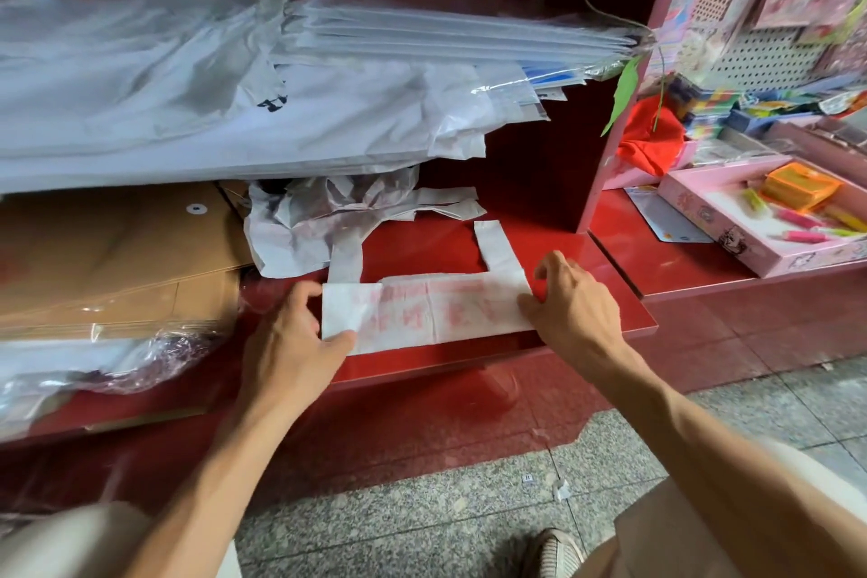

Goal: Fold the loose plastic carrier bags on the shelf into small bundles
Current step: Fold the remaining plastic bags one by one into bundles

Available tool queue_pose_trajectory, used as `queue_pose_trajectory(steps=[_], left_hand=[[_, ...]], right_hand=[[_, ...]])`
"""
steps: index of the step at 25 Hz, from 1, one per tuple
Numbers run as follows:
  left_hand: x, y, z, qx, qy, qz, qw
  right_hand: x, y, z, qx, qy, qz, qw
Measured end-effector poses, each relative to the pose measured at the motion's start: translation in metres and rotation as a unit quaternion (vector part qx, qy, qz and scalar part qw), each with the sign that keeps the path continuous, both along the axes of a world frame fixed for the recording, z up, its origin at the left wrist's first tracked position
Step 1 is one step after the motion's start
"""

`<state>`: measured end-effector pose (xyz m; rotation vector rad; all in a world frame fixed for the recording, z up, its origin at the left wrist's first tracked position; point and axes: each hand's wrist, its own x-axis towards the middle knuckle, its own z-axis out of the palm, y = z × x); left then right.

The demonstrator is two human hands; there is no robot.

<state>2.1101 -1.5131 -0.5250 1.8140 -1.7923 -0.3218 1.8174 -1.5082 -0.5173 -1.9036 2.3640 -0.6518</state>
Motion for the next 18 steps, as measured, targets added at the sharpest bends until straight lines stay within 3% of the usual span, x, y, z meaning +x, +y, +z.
queue_pose_trajectory(steps=[2, 4, 6, 8, 10, 12, 14, 16, 18], left_hand=[[-0.005, -0.001, -0.007, -0.1, -0.089, -0.117, 0.984], [-0.009, 0.0, -0.011, -0.043, -0.126, -0.22, 0.966], [-0.006, -0.003, -0.01, 0.065, -0.139, -0.253, 0.955], [0.002, -0.004, -0.005, 0.095, -0.182, -0.272, 0.94], [0.007, 0.002, 0.002, 0.052, -0.194, -0.28, 0.939], [0.009, 0.008, 0.009, 0.03, -0.116, -0.256, 0.959], [0.012, 0.008, 0.012, 0.095, 0.043, -0.193, 0.976], [0.01, -0.001, 0.011, 0.133, 0.204, -0.081, 0.967], [0.003, -0.006, 0.008, 0.127, 0.271, 0.002, 0.954]], right_hand=[[0.009, 0.003, -0.007, -0.033, 0.1, 0.106, 0.989], [0.015, 0.005, -0.011, 0.067, 0.104, 0.215, 0.969], [0.006, 0.005, -0.01, 0.194, 0.077, 0.265, 0.942], [-0.005, 0.007, -0.004, 0.219, 0.105, 0.297, 0.923], [-0.013, 0.012, 0.002, 0.188, 0.112, 0.311, 0.925], [-0.019, 0.011, 0.011, 0.153, 0.03, 0.321, 0.934], [-0.022, 0.005, 0.018, 0.128, -0.096, 0.289, 0.944], [-0.022, -0.004, 0.019, 0.078, -0.269, 0.163, 0.946], [-0.015, -0.012, 0.012, 0.029, -0.371, 0.038, 0.928]])
